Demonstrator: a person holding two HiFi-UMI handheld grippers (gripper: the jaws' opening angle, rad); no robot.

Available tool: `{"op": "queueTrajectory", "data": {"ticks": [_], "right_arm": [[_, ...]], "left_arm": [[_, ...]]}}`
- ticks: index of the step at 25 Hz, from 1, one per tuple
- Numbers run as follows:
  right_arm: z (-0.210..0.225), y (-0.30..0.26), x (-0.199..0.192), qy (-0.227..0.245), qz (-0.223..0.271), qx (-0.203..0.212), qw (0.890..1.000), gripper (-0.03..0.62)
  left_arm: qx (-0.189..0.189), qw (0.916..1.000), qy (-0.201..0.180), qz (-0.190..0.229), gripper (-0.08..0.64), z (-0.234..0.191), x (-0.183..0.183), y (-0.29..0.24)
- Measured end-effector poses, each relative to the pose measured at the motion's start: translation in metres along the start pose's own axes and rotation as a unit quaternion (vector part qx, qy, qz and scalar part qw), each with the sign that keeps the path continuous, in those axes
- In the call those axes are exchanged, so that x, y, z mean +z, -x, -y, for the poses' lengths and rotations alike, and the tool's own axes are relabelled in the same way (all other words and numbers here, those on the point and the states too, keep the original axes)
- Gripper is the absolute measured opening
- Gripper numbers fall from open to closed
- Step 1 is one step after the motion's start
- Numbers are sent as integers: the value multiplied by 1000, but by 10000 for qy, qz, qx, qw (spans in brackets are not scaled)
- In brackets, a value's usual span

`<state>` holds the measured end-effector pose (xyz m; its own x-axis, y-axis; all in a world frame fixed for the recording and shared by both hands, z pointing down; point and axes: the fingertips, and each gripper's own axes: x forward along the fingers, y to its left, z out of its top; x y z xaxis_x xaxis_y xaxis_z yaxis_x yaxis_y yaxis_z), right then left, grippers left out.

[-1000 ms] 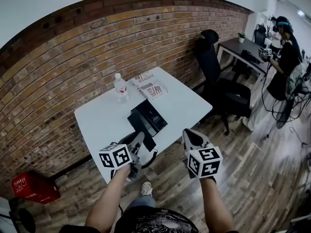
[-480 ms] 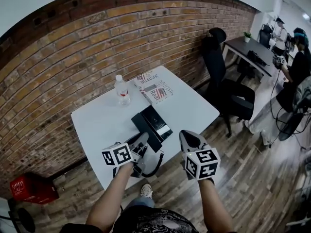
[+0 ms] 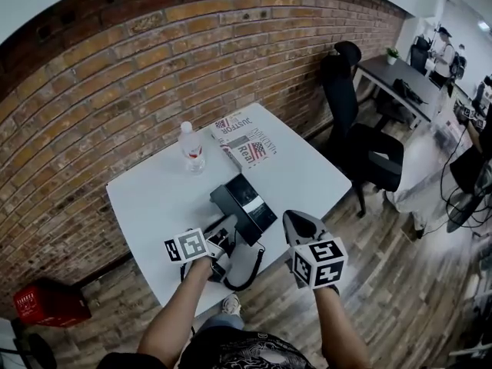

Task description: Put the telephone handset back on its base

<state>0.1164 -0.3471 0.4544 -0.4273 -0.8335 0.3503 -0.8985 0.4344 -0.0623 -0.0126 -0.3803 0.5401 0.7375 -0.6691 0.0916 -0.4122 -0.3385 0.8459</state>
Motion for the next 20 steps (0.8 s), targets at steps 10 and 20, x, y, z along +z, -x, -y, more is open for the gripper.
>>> {"op": "queueTrajectory", "data": {"ticks": [10,20], "right_arm": [[-5,-20,-6,41,-176,47,9998,2],[-5,-28,-12,-2,-277,24,9996,3]], "left_arm": [[-247,9982,532,-132,74,-25,-4,-16],[-348,9958,817,-239,74,-38,-10,-20]]}}
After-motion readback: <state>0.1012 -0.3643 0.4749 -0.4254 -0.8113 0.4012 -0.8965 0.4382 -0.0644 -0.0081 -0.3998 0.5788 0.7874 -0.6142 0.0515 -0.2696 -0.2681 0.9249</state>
